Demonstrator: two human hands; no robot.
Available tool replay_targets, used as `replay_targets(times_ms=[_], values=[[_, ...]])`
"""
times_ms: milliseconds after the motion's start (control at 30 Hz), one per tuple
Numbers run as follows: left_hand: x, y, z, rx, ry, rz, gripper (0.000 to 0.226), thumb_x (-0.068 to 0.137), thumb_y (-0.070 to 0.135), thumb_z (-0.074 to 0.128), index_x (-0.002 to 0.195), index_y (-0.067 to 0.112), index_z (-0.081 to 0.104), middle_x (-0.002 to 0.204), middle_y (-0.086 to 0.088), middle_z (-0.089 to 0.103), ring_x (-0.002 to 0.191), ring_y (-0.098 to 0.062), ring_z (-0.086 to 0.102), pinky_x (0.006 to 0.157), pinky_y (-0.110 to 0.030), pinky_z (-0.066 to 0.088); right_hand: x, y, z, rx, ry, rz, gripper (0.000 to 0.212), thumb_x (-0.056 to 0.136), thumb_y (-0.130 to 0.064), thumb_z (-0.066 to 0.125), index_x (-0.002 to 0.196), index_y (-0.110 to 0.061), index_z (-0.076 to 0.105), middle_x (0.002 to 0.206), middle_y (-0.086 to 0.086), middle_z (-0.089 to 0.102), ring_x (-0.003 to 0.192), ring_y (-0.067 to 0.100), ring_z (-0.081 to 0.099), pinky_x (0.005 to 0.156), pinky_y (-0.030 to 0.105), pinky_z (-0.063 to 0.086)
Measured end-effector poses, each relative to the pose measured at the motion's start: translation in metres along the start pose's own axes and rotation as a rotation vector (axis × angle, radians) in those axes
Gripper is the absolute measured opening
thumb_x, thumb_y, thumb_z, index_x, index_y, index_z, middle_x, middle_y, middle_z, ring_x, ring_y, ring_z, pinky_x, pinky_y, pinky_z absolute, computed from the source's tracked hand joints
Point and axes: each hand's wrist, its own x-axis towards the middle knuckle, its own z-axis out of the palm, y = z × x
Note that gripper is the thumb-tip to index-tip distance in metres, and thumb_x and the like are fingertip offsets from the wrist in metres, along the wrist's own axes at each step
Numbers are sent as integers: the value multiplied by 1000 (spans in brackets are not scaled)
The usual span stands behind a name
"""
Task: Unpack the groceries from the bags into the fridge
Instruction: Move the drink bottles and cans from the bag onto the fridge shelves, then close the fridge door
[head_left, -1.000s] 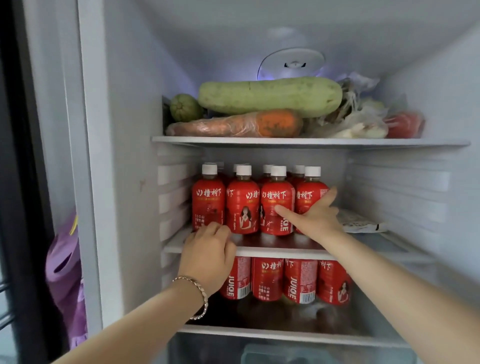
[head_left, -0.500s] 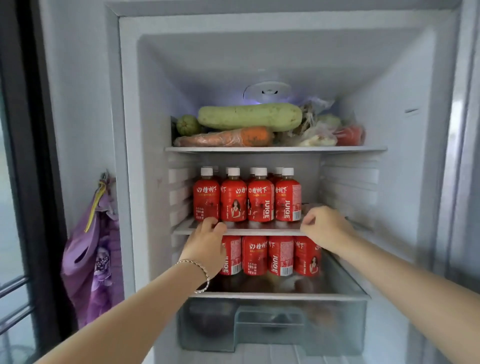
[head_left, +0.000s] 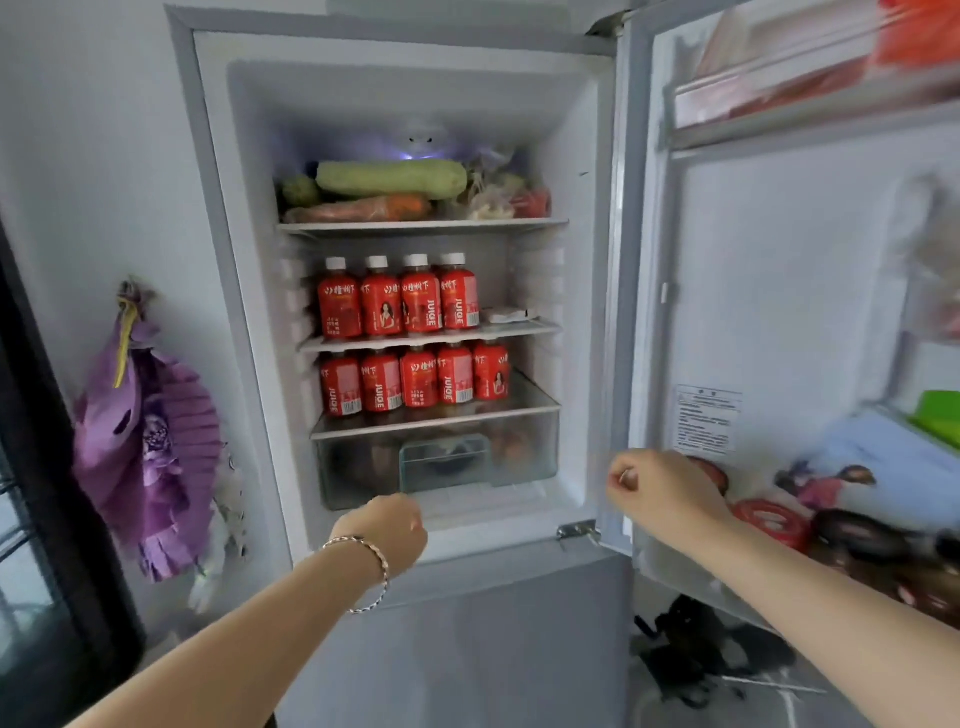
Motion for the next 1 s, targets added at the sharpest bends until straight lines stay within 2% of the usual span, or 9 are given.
replay_targets(times_ms=[167,367,433,533,600,667,767,867,1000], values=[[-42,69,12,-43,-3,65,26,93,20,40,106,15,62,114,-4,62,105,-23,58,81,-28,45,-70,84,-59,-89,243,123,11,86,-28,58,81,-22,65,79,-1,71,77,23,63,62,30,48],[-75,163,30,-66,37,121,27,92,19,35,99,20,61,110,-1,63,100,-22,60,83,-28,47,-132,184,-138,4,730,136,19,80,-25,56,80,-10,67,72,3,53,62,23,48,56,28,36],[-81,193,35,-99,43,118,23,91,19,35,88,20,58,105,-3,64,96,-24,61,81,-29,48,-145,224,-159,7,794,122,28,76,-29,50,85,-8,66,86,8,55,68,29,56,61,33,44],[-91,240,43,-135,63,99,21,90,20,36,82,21,55,106,-5,64,96,-26,60,78,-29,45,-151,289,-184,64,853,266,43,79,-25,55,114,-1,55,120,22,45,96,42,56,82,44,46],[-99,269,47,-133,89,75,25,92,21,36,94,19,61,109,-4,64,100,-26,60,81,-29,45,-147,320,-197,126,844,413,57,83,-24,59,132,1,40,134,26,34,112,47,47,93,48,40],[-105,292,47,-126,128,41,26,92,23,35,98,20,61,110,-3,64,101,-25,60,81,-29,45,-139,341,-206,194,709,457,74,89,-27,61,144,1,22,147,25,23,129,44,34,104,47,31],[-113,310,42,-128,183,-1,20,92,24,36,83,22,54,105,-1,65,95,-25,61,76,-27,43,-121,358,-212,459,442,436,91,88,-49,53,150,-6,2,157,11,12,143,28,19,114,41,20],[-121,317,34,-125,216,-30,20,91,24,37,77,21,50,99,0,65,91,-25,61,73,-26,44,-107,357,-214,582,435,465,91,79,-62,56,140,-3,25,146,14,37,129,32,42,98,40,38],[-127,311,27,-104,251,-64,24,91,24,38,88,19,61,93,-1,64,86,-24,61,71,-26,45,-112,347,-212,483,510,500,82,81,-60,56,129,3,36,132,21,45,114,37,51,81,38,45]])
